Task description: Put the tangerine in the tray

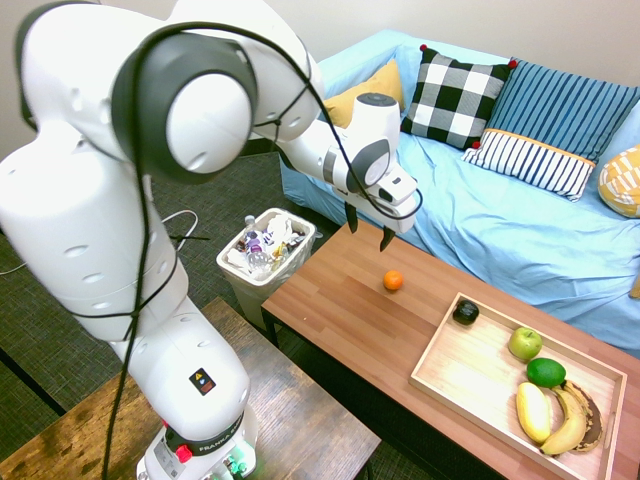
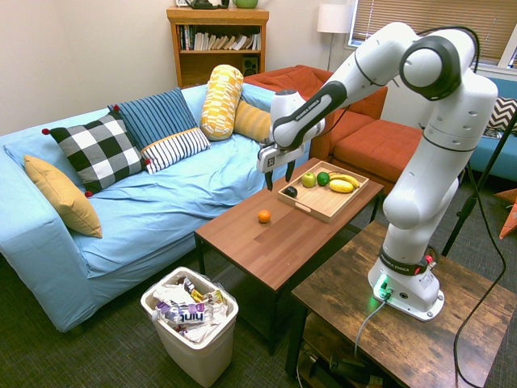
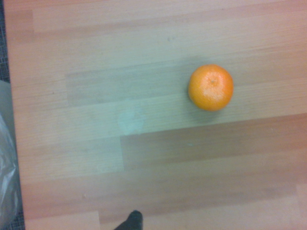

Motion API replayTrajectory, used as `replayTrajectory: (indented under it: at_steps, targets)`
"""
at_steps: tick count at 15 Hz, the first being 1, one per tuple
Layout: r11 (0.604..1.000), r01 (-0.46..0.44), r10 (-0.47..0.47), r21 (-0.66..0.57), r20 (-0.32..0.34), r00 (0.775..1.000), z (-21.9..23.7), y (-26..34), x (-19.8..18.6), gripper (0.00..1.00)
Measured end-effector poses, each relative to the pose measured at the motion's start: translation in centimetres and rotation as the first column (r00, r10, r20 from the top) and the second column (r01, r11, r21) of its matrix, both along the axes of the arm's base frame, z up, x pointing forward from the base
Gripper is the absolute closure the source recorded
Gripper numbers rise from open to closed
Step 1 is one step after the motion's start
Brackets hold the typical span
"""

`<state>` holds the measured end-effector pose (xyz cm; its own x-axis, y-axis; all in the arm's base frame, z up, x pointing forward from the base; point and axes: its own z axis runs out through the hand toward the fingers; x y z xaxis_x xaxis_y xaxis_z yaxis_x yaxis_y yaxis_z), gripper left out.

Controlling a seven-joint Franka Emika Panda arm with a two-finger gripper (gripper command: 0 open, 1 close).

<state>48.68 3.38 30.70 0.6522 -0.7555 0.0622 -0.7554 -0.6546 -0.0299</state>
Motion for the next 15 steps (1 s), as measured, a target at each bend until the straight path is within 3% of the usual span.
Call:
replayTrajectory:
  at_steps: [6, 15]
  targets:
    - [0.996, 0.084, -0.084, -0.018, -0.022, 0.996, -9.5, -0.1, 5.7, 0.00]
    - [0.987, 0.149, -0.152, -0.053, -0.054, 0.987, -18.0, -2.1, 8.2, 0.00]
